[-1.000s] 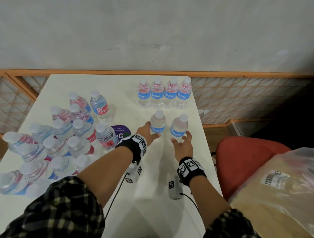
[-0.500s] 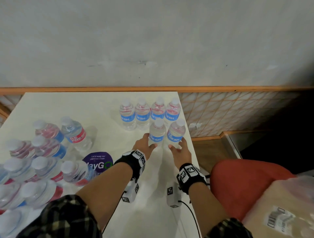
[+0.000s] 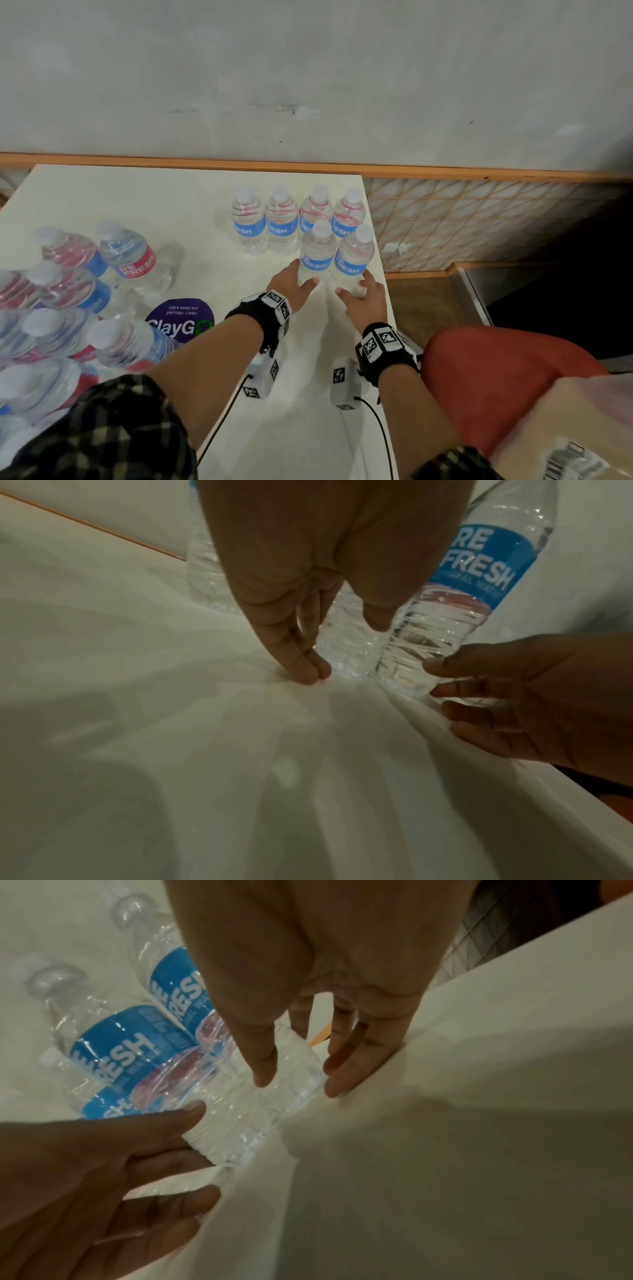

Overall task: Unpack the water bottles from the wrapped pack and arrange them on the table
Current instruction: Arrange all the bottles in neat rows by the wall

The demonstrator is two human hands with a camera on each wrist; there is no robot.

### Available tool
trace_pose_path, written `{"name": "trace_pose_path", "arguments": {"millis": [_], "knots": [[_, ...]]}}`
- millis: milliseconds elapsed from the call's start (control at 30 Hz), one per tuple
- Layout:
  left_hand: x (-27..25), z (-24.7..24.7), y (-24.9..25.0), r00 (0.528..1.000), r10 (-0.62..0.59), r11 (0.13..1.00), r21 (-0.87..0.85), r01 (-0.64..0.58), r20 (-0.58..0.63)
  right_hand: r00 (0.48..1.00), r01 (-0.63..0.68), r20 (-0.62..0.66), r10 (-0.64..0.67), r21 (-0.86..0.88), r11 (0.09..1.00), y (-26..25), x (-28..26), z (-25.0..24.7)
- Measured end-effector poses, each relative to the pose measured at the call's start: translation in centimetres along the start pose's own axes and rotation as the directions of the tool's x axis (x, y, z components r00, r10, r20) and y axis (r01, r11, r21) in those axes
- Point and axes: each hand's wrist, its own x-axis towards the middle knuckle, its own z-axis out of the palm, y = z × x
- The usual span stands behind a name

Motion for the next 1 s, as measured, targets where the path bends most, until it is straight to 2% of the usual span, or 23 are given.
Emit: {"name": "trace_pose_path", "arguments": {"millis": [300, 767, 1000], "knots": [[0.5, 0.6, -1.4, 0.999, 0.016, 1.0, 0.018, -0.015, -0.035, 0.999, -0.029, -0.038, 0.028, -0.02, 0.999, 0.4, 0.3, 0.1], [1.0, 0.5, -1.6, 0.998, 0.056, 0.994, 0.094, -0.054, -0.023, 0.993, -0.09, -0.093, 0.079, -0.124, 0.988, 0.1, 0.7, 1.0], [1.0, 0.6, -1.5, 0.999, 0.034, 0.995, 0.096, -0.033, -0.009, 0.989, -0.103, -0.122, 0.084, -0.168, 0.98, -0.5, 0.5, 1.0]]}}
